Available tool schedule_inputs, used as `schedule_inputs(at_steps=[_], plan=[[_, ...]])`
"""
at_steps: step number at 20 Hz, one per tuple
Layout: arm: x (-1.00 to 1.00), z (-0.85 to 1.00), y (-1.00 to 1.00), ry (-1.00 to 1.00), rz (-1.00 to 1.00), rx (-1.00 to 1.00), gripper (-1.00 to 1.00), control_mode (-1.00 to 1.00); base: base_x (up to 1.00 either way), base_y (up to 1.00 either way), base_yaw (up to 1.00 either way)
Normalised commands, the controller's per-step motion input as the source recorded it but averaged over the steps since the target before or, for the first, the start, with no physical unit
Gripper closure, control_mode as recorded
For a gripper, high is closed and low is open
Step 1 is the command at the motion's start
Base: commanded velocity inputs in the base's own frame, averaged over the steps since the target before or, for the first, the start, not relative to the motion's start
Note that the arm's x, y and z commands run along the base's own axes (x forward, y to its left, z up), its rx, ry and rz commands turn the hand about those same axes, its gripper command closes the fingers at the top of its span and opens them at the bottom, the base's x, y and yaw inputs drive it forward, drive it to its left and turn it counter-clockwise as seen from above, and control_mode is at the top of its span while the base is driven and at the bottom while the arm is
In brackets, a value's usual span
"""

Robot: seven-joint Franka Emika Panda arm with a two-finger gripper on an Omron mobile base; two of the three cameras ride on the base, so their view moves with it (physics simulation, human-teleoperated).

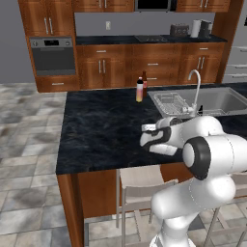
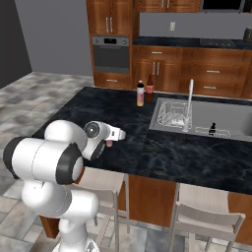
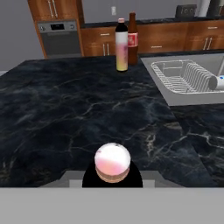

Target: Place the large bottle from the dining counter next to the other large bottle outside the sink, and place the small bottle from the dining counter next to the other small bottle inside the sink.

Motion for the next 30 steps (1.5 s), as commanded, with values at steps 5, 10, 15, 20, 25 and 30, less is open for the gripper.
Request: schedule_inputs(at_steps=[5, 10, 15, 20, 25, 30], plan=[[0.00, 0.00, 0.00, 0.00, 0.00, 0.00, 1.00, -1.00, 0.00, 0.00, 0.00], [-0.01, 0.00, 0.00, 0.00, 0.00, 0.00, 1.00, 1.00, -0.24, 0.08, 0.00], [0.00, 0.00, 0.00, 0.00, 0.00, 0.00, 1.00, 1.00, -0.67, 0.28, 0.00], [0.00, 0.00, 0.00, 0.00, 0.00, 0.00, 1.00, 1.00, -0.25, 0.51, 0.00], [0.00, 0.00, 0.00, 0.00, 0.00, 0.00, 1.00, 1.00, 0.04, 0.82, 0.00], [0.00, 0.00, 0.00, 0.00, 0.00, 0.00, 1.00, 1.00, 0.25, 0.97, 0.00]])
